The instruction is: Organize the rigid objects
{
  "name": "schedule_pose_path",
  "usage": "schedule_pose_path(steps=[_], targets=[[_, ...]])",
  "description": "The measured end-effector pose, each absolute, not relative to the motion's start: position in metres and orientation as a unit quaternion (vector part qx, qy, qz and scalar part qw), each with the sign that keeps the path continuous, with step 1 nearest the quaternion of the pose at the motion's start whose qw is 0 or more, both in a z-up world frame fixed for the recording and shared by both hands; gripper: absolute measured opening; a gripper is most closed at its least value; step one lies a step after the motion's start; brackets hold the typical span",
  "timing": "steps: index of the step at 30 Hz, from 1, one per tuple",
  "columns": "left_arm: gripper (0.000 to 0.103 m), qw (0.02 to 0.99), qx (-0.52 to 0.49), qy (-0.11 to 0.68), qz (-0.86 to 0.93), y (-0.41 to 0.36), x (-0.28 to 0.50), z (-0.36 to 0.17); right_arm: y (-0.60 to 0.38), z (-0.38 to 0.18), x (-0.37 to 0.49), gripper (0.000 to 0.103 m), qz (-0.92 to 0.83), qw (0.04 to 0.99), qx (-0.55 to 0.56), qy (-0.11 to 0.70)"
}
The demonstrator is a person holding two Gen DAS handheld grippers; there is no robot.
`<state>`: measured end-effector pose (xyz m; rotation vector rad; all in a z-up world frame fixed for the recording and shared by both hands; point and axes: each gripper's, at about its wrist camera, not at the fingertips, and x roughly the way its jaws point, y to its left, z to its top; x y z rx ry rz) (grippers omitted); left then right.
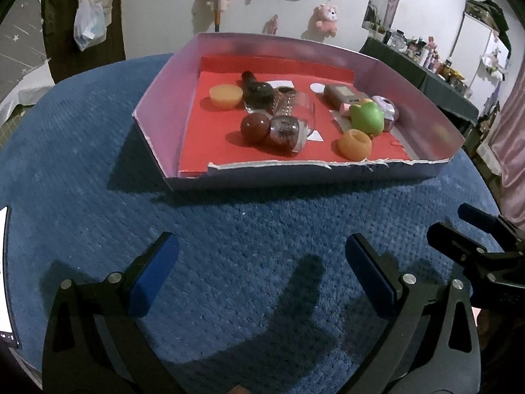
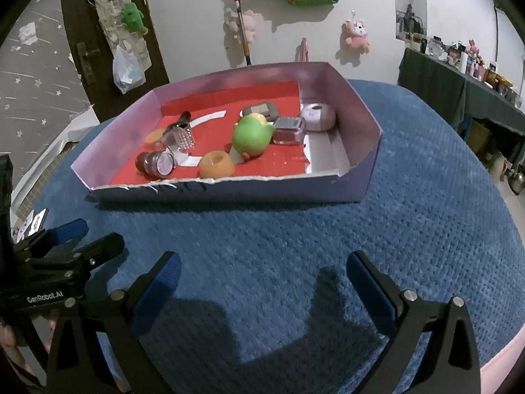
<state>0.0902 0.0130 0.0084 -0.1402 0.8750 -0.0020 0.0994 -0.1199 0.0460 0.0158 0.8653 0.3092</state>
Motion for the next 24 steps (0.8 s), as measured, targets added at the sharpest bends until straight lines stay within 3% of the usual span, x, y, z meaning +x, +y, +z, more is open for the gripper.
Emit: schedule_pose_path(steps=[24], targets=[[0.103,0.903,-0.050,0.427,0.013,0.009,0.093,0.001,-0.119,0.031,0.107,0.103,0.140,0.888,0.003,0.438]])
